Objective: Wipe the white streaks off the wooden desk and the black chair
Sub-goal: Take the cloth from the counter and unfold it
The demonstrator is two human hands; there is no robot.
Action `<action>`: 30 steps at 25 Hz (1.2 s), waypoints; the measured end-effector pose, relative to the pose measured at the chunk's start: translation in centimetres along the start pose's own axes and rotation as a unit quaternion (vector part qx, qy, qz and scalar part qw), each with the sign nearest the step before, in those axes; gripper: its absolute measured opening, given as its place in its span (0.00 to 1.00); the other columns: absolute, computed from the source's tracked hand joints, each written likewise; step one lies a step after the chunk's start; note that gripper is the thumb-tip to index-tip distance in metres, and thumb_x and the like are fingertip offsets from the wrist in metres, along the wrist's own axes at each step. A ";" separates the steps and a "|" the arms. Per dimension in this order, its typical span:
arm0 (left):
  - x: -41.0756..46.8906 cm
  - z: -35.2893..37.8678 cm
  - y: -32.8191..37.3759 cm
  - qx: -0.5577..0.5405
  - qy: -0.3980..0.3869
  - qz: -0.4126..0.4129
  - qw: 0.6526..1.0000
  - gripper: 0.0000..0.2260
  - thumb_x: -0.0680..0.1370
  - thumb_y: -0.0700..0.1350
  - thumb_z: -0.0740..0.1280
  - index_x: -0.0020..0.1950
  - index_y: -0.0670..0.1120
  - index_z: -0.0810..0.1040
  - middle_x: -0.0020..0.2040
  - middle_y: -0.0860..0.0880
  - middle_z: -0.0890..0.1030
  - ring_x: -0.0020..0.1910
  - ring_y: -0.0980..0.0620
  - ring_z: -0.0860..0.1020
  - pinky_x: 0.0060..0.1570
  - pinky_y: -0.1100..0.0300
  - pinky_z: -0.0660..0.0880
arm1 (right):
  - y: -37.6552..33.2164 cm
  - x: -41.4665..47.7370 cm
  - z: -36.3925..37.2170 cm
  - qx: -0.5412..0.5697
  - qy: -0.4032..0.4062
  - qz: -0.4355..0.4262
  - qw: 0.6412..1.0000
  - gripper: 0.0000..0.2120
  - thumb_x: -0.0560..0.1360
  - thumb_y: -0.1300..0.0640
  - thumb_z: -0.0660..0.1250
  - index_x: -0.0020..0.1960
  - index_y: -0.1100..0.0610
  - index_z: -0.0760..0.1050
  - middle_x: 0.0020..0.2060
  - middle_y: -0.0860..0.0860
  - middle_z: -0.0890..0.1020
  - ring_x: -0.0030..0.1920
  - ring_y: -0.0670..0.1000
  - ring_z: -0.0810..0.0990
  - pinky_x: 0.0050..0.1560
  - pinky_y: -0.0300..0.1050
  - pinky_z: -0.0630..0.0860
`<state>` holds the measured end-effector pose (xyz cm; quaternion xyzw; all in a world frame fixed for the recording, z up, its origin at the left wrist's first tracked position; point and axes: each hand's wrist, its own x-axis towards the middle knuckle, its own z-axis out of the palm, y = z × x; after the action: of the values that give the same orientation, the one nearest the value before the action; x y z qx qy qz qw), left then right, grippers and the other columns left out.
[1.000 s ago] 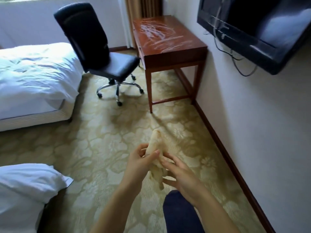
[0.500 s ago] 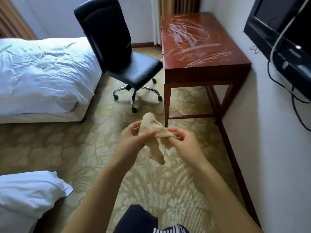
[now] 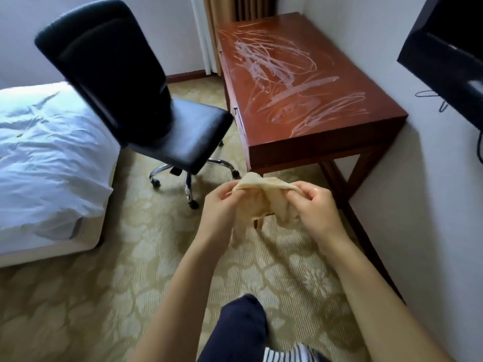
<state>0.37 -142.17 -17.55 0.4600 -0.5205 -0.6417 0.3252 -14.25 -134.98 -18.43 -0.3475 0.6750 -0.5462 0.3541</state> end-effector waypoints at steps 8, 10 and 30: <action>16.0 0.2 3.3 -0.012 0.000 -0.037 0.999 0.10 0.72 0.42 0.62 0.42 0.46 0.83 0.42 0.48 0.85 0.47 0.50 0.82 0.50 0.54 0.78 | -0.9 13.9 3.7 -0.043 0.029 0.006 0.999 0.12 0.73 0.58 0.68 0.32 0.60 0.78 0.26 0.55 0.76 0.29 0.49 0.72 0.32 0.46 0.70; 20.0 0.7 4.1 -0.030 -0.001 -0.043 0.999 0.17 0.77 0.36 0.56 0.40 0.47 0.83 0.39 0.47 0.84 0.44 0.51 0.82 0.44 0.58 0.78 | -0.9 18.4 4.0 -0.054 0.014 0.000 0.998 0.13 0.73 0.57 0.69 0.30 0.55 0.78 0.25 0.52 0.75 0.28 0.48 0.72 0.31 0.45 0.68; 47.4 7.4 9.3 -0.058 -0.027 -0.022 0.998 0.14 0.80 0.34 0.56 0.60 0.42 0.78 0.56 0.42 0.81 0.56 0.43 0.79 0.52 0.53 0.79 | -1.6 48.6 1.4 0.034 -0.145 0.065 0.987 0.20 0.76 0.47 0.64 0.66 0.43 0.65 0.59 0.36 0.72 0.61 0.34 0.70 0.56 0.30 0.70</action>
<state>-24.37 -184.25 -20.28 0.4344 -0.4808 -0.6898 0.3231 -37.61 -177.47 -21.83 -0.3667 0.6187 -0.4883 0.4942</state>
